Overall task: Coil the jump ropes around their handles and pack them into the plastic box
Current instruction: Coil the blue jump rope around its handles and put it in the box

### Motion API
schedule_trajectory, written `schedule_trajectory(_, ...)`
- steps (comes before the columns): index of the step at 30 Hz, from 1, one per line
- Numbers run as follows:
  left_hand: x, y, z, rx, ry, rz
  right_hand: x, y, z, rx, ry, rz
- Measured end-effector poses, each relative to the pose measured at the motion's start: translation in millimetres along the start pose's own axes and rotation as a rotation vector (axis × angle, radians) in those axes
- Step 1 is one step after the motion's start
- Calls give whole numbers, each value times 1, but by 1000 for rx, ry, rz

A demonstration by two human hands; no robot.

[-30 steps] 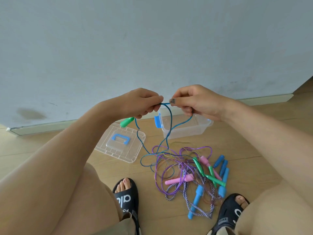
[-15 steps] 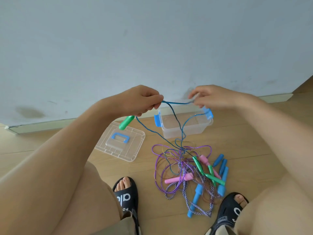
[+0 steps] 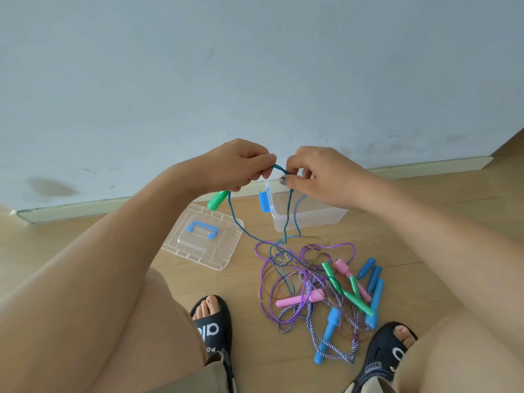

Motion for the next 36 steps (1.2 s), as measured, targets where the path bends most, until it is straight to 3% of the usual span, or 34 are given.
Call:
schedule_trajectory(5, 0, 1, 2, -16, -44, 22, -4, 2, -9, -10, 97, 36)
schedule_trajectory(11, -2, 3, 4, -16, -44, 28, -18, 7, -16, -24, 6, 9)
schedule_trajectory(16, -13, 6, 12, -42, -39, -32, -35, 13, -42, 101, -28, -13)
schedule_trajectory(22, -2, 5, 2, 4, 6, 11, 4, 12, -1, 18, -331, -40)
schedule_trajectory(27, -1, 4, 0, 6, 26, 24, 10, 4, 17, -105, -139, -217)
schedule_trajectory(32, -3, 4, 9, -13, -16, 51, -2, 7, 11, -184, 21, -114)
schedule_trajectory(34, -6, 4, 13, -24, -33, 41, -8, 6, -5, -130, 142, -108)
schedule_trajectory(36, -9, 5, 16, -31, -15, 29, -20, 3, -34, 51, 226, -75)
Point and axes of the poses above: each hand's wrist, its own y-axis away from the middle knuckle, its own x-axis out of the palm, z = x × y, the point moved 3 cm from there along -y, towards the middle knuckle, and after that the axes turned 1 degree about -y, right-handed, at the moved point
